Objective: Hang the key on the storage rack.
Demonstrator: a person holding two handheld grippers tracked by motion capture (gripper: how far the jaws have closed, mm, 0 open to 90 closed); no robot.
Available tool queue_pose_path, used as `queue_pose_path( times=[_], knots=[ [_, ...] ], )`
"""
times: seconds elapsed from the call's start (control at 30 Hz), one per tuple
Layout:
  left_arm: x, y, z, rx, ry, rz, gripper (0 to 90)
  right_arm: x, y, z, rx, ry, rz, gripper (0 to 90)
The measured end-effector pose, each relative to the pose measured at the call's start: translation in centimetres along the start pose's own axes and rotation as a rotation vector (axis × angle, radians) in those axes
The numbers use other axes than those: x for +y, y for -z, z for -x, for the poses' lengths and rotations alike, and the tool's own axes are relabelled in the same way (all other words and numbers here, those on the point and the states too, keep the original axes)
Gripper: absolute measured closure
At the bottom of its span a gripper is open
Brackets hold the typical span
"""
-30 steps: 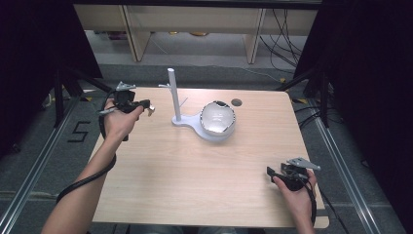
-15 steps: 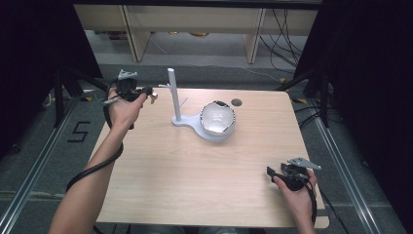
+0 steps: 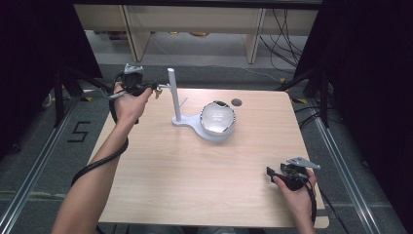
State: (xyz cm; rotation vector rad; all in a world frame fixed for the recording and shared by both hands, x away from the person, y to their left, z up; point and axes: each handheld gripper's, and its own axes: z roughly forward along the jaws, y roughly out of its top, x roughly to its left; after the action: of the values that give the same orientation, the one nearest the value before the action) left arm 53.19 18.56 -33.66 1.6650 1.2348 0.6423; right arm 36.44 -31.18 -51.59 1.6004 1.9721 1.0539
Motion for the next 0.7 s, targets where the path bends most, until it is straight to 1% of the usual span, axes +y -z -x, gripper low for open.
queue_pose_path(
  times=[0.03,0.2,0.27,0.37,0.4,0.5,0.57,0.6,0.7],
  knots=[
    [0.0,0.0,0.0,0.003,-0.002,0.0,88.4,0.1,-0.2,0.4,0.007,0.041,0.009,36.6],
    [0.2,-0.2,0.1,0.003,-0.01,-0.003,88.5,0.1,-0.1,0.4,0.01,0.04,-0.002,36.6],
    [0.2,-0.2,0.2,0.002,-0.01,-0.002,88.4,0.1,-0.1,0.4,0.028,0.033,0.0,36.6],
    [0.4,-0.3,0.4,0.0,-0.017,-0.001,88.4,0.1,-0.1,0.4,0.027,0.032,0.0,36.7],
    [0.4,-0.3,0.4,0.001,-0.019,-0.001,88.4,0.1,-0.1,0.4,0.021,0.033,-0.001,36.6],
    [0.4,-0.3,0.8,0.005,-0.035,0.0,88.4,0.1,-0.1,0.4,0.026,0.031,0.0,36.7],
    [0.5,-0.4,1.0,0.005,-0.038,-0.001,88.4,0.1,-0.1,0.4,0.028,0.032,-0.001,36.6],
    [0.5,-0.4,1.1,0.008,-0.046,0.0,88.4,0.1,-0.1,0.4,0.02,0.033,-0.001,36.6],
    [0.6,-0.5,1.4,0.02,-0.066,0.001,88.4,0.1,-0.1,0.4,0.028,0.032,0.0,36.6]
  ],
)
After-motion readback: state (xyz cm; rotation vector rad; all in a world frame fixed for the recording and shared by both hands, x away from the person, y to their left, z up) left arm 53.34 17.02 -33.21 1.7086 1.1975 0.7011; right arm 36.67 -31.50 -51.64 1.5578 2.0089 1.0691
